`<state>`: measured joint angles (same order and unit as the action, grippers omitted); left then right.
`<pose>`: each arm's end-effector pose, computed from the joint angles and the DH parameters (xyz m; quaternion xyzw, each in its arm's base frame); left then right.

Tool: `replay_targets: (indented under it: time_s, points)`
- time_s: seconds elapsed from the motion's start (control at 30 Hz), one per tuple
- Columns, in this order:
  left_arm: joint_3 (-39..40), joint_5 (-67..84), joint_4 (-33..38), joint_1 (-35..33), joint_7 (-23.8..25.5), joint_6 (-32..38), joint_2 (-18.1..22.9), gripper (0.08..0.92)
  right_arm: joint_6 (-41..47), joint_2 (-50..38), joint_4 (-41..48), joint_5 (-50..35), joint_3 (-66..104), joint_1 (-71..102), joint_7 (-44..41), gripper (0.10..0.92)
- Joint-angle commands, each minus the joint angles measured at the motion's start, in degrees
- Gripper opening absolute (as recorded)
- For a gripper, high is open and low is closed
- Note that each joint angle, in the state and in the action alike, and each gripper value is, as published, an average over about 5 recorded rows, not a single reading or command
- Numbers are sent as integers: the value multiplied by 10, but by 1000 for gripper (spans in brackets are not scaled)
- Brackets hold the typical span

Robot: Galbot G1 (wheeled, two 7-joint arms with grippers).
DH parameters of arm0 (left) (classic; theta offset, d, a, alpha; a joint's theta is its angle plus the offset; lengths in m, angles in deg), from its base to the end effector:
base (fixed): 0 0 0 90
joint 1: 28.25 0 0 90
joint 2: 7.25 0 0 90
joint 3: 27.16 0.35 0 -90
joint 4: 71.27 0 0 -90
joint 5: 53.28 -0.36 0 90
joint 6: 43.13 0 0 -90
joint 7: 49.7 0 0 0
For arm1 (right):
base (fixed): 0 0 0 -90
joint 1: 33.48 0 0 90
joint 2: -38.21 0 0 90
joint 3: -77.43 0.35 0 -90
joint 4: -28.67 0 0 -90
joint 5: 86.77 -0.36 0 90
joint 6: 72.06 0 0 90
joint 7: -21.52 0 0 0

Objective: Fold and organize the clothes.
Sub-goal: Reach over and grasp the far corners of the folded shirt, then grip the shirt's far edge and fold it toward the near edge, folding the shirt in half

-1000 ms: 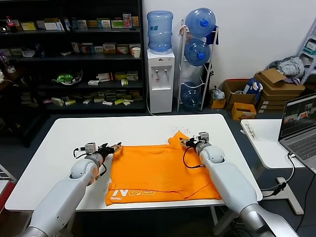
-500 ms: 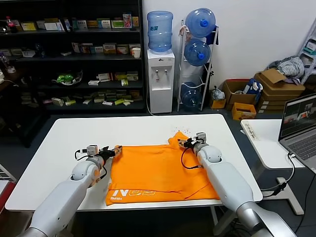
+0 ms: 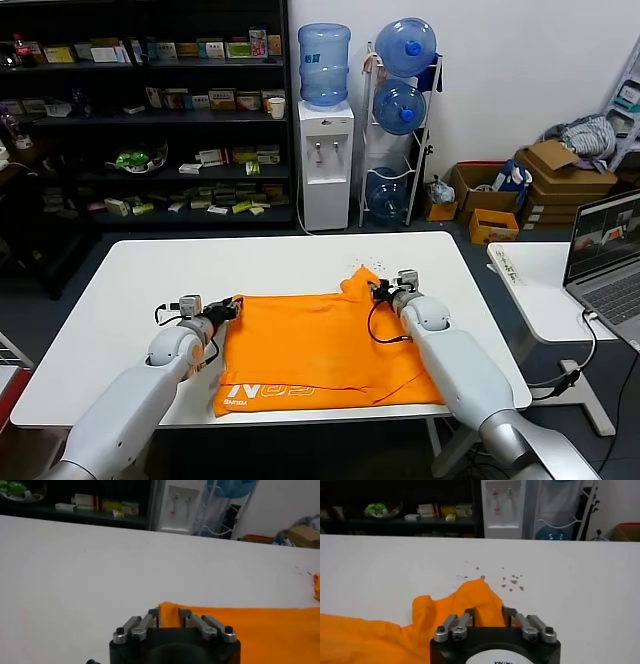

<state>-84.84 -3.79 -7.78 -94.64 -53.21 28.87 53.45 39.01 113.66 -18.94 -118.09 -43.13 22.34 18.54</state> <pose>0.4616 0.0997 -0.3763 -0.0719 -0.9499 0.0606 0.2981 0.5308 -0.0180 -0.3741 0.1217 -0.9425 0.0011 0.3112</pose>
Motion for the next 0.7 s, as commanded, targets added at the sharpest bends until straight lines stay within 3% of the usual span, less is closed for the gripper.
replay_targets:
  time_s: [0.03, 0.23, 0.33, 0.7]
  points:
    - [2, 1, 2, 0, 1, -3, 2, 256, 2, 0, -2, -1, -1, 3, 2, 338]
    - [0, -2, 3, -3, 3, 10, 2, 108, -15, -3, -17, -9, -2, 9, 3, 171]
    - [-2, -5, 7, -7, 5, 21, 1, 96, -28, -6, -32, -15, -2, 15, 4, 127]
    - [-45, -31, 86, -63, 8, 62, -20, 96, -60, -58, -173, -52, 8, 68, 23, 124]
